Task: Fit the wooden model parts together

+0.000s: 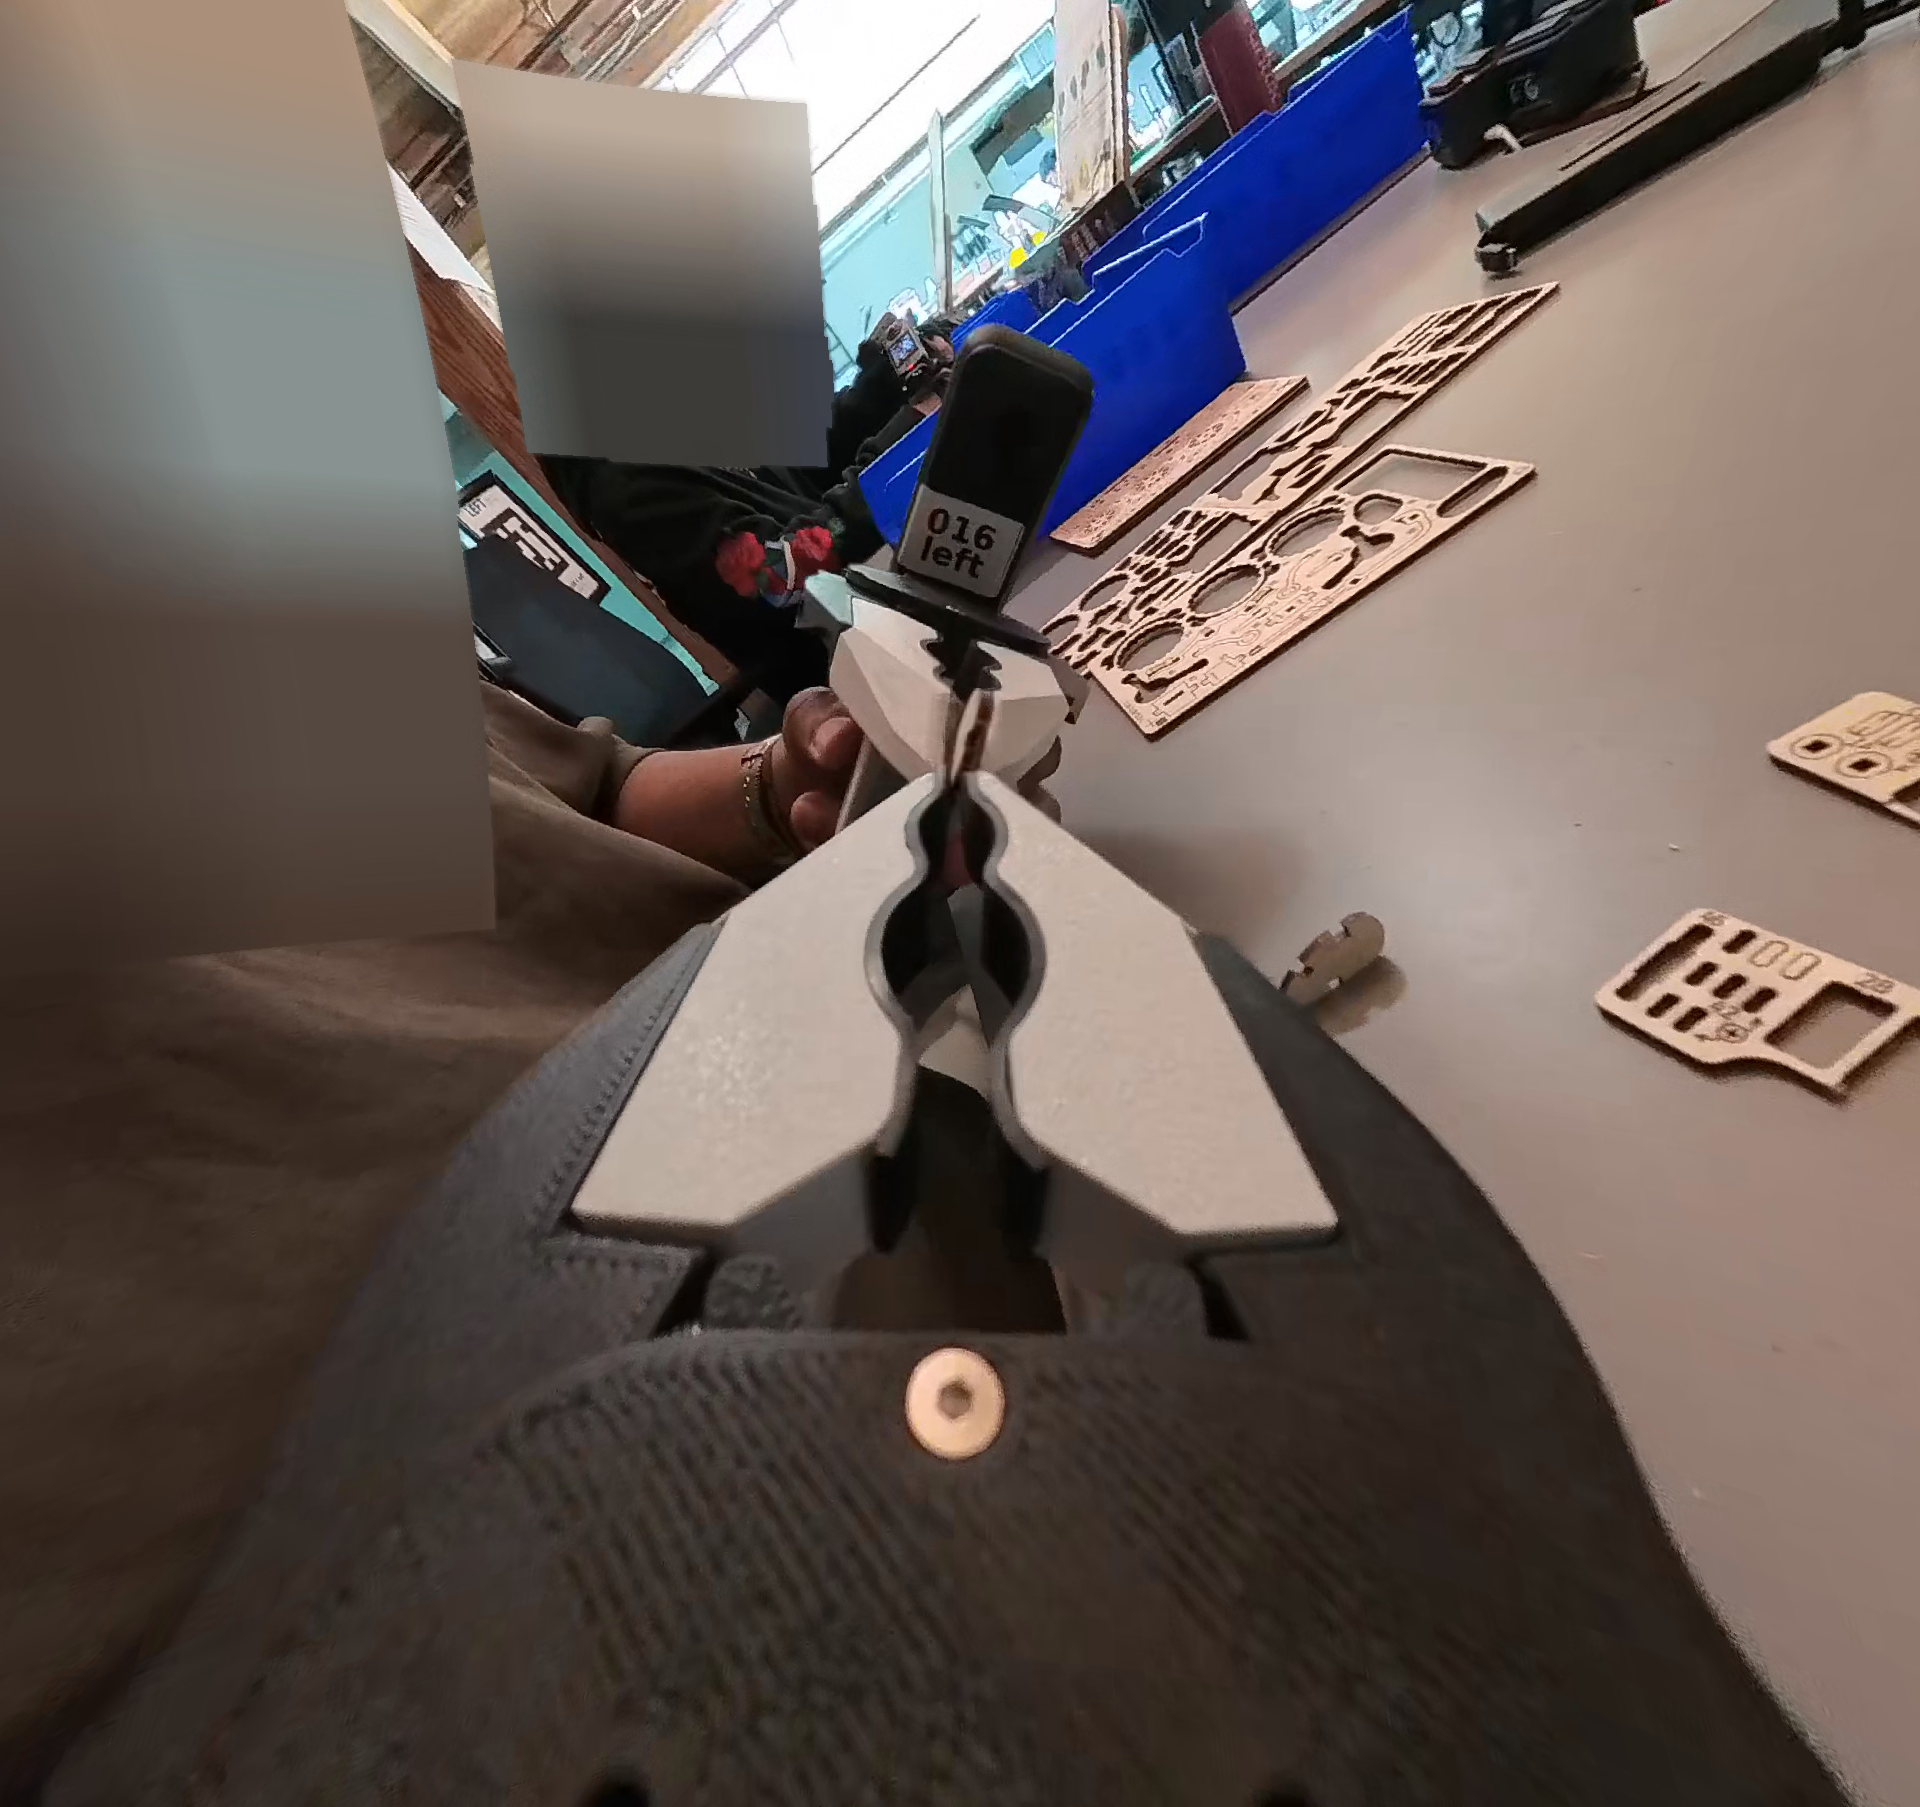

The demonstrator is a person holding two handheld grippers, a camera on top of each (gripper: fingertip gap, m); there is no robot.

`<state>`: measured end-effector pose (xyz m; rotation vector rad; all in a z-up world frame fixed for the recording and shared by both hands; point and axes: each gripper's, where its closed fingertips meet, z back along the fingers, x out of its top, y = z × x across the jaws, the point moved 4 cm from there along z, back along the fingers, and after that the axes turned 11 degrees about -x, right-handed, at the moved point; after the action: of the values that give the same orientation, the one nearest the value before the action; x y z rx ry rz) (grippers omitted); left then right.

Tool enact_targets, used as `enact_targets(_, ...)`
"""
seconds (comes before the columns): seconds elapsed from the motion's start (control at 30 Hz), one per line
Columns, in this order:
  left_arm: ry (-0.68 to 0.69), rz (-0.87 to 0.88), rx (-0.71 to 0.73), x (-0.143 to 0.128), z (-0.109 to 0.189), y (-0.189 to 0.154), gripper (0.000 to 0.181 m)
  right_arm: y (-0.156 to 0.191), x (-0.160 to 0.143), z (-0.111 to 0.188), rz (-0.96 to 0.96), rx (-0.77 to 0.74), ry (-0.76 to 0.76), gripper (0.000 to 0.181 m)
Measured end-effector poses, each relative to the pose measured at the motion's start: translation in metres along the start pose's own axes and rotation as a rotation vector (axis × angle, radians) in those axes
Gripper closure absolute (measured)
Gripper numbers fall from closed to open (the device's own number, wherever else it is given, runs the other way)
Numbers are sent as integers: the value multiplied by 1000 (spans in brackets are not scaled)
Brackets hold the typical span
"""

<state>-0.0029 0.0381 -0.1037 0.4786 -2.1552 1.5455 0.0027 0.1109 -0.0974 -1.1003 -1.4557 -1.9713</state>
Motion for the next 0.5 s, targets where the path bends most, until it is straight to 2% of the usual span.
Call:
enact_targets(0.1,37,-27,18,-3,0,0,181,-1,0,-1,-37,2,-4,181)
enact_targets(0.2,98,-84,52,-8,-4,0,181,-1,-4,-2,-41,16,25,171)
enact_targets(0.23,111,-103,69,-10,-4,1,181,0,-4,-2,-40,19,26,172)
enact_targets(0.27,119,-115,75,-11,-5,2,181,0,-3,-2,-37,16,27,180)
enact_targets(0.4,108,-111,70,-9,-5,1,181,0,-2,-2,-24,5,23,181)
enact_targets(0.5,88,-112,68,-7,-4,1,181,-1,-3,-1,-45,15,25,170)
